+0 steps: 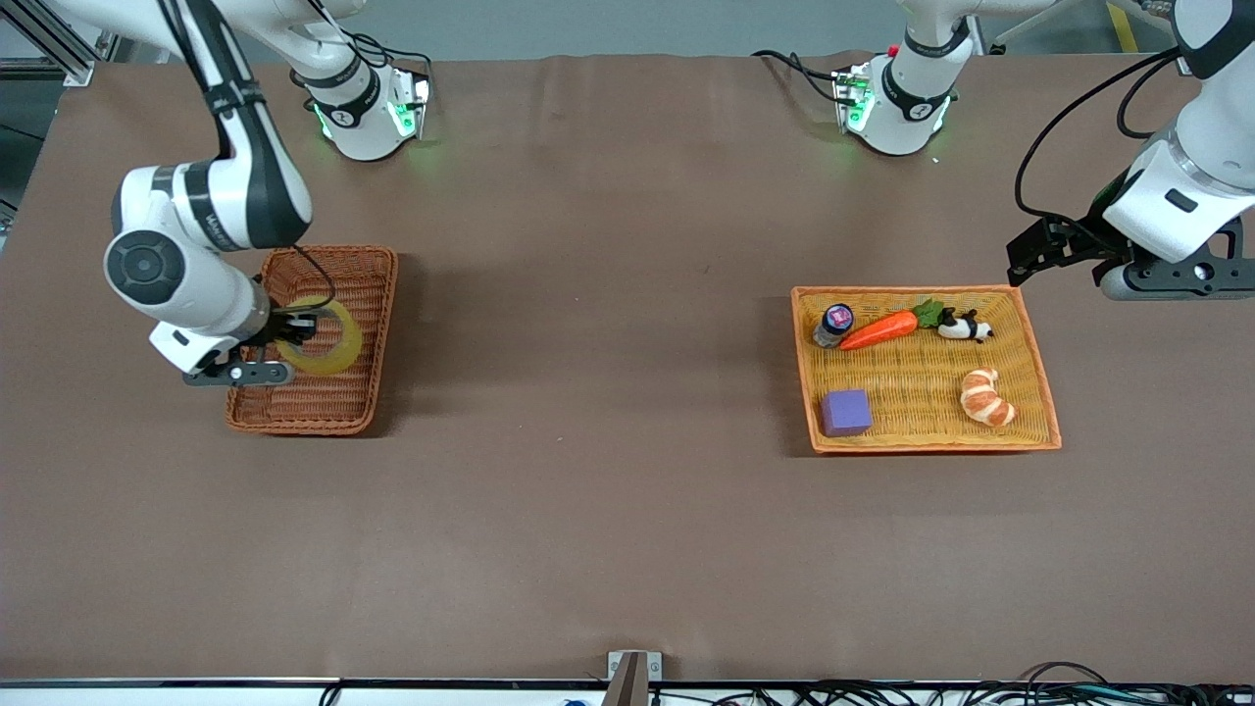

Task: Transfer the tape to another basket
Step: 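Carry the tape with the right gripper over the brown basket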

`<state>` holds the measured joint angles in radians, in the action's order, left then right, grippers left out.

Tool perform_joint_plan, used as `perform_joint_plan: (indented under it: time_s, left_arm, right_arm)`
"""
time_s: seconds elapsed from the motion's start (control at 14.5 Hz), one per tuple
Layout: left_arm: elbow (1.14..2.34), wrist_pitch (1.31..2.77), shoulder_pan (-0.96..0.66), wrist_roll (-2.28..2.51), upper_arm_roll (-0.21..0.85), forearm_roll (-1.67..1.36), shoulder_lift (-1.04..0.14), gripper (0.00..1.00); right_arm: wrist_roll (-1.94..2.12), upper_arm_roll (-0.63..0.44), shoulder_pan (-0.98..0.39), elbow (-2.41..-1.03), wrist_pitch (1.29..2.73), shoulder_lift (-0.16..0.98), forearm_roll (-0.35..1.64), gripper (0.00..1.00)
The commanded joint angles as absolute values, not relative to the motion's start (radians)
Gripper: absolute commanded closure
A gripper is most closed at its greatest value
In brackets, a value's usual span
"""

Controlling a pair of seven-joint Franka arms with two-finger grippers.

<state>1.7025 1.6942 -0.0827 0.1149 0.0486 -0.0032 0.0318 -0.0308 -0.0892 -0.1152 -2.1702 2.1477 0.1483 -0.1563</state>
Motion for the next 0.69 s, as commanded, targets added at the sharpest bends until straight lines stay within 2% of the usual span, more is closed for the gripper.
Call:
perform_joint_plan:
  time_s: [0.0, 0.21, 0.48, 0.62]
  left_arm:
    - [1.698, 1.695, -0.086, 0.112, 0.049, 0.006, 0.029, 0.0]
    - [1.698, 1.695, -0.089, 0.114, 0.049, 0.006, 0.028, 0.0]
    - [1.697, 1.695, -0.086, 0.114, 0.049, 0.006, 0.028, 0.0]
    - [1.697, 1.695, -0.087, 0.114, 0.049, 0.006, 0.028, 0.0]
  right_arm:
    - [0.021, -0.132, -0.115, -2.299, 2.276, 0.117, -0.161, 1.0]
    - [0.021, -0.137, -0.11, -2.374, 2.382, 0.138, -0.161, 0.99]
    - [0.024, -0.138, -0.091, -2.375, 2.465, 0.225, -0.161, 0.98]
    - [0.034, -0.138, -0.09, -2.376, 2.464, 0.23, -0.161, 0.95]
